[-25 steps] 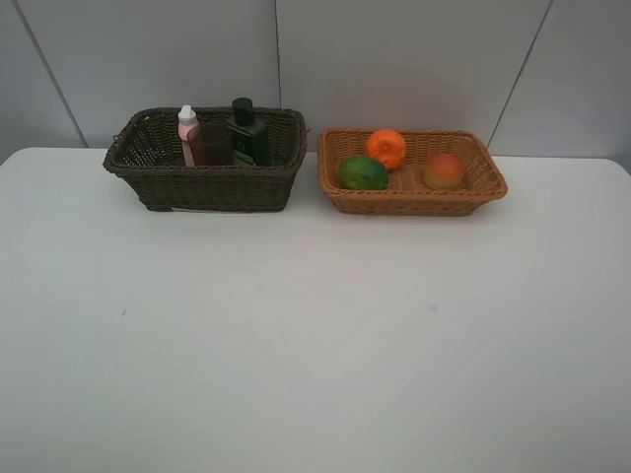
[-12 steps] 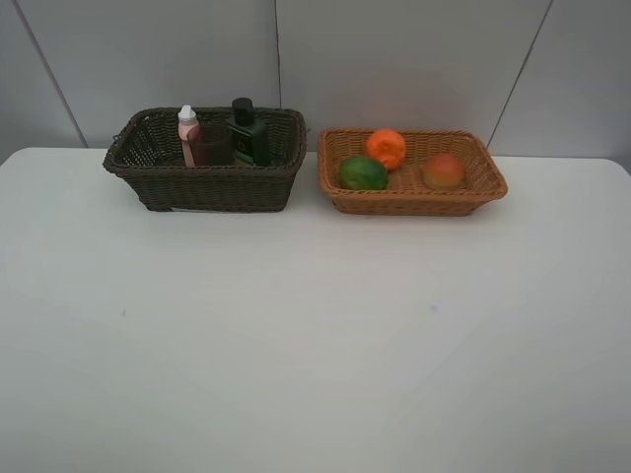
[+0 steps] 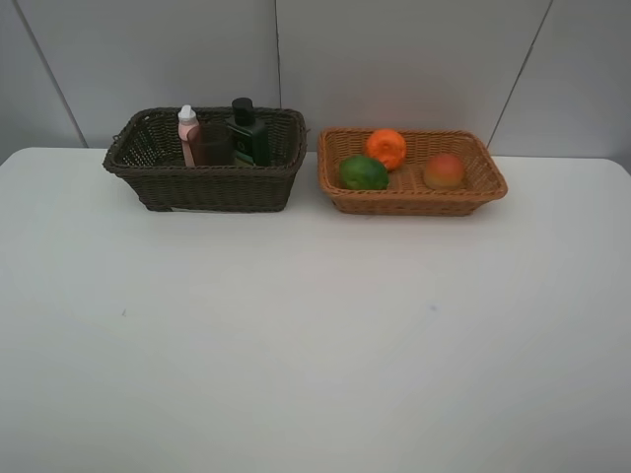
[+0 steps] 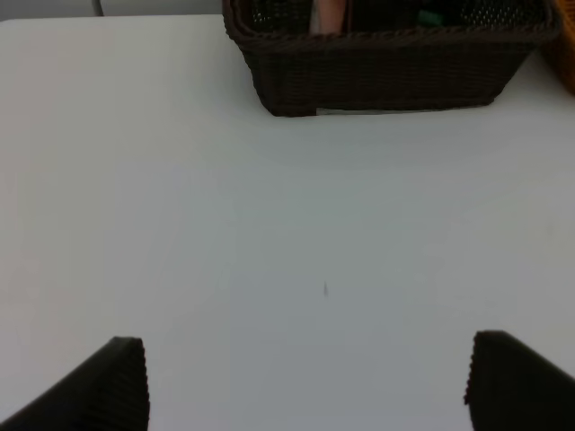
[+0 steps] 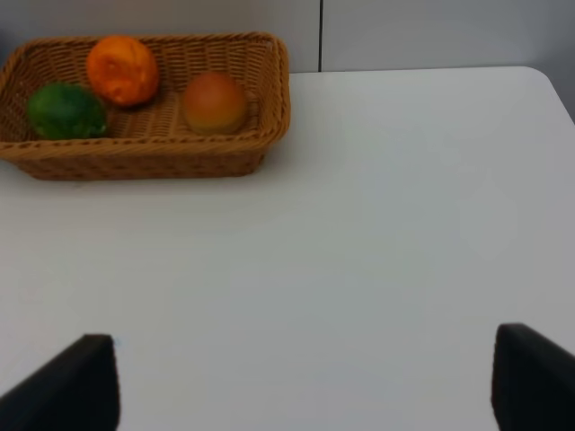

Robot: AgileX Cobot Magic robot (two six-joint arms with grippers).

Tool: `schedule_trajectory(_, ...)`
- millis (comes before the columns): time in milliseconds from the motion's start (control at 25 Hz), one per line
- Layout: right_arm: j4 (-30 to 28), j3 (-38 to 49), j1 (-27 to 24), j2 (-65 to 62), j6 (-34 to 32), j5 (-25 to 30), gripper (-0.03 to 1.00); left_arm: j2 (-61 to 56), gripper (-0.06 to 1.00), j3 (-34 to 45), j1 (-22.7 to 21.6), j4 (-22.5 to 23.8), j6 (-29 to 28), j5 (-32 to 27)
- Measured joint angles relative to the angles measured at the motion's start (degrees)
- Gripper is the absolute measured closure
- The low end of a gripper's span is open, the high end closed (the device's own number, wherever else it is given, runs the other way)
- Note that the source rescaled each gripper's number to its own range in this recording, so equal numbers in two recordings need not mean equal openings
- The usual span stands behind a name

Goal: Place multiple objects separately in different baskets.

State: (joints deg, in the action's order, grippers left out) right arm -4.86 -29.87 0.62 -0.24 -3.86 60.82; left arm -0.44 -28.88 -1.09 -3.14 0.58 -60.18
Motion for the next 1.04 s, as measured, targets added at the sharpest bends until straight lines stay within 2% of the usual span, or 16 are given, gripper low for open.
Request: schedule_trajectory(1040,0.0,0.0,0.0,0.0,0.0,0.0,0.11,0.0,0.03,0.0,0.0,0.0,-0.1,0.0)
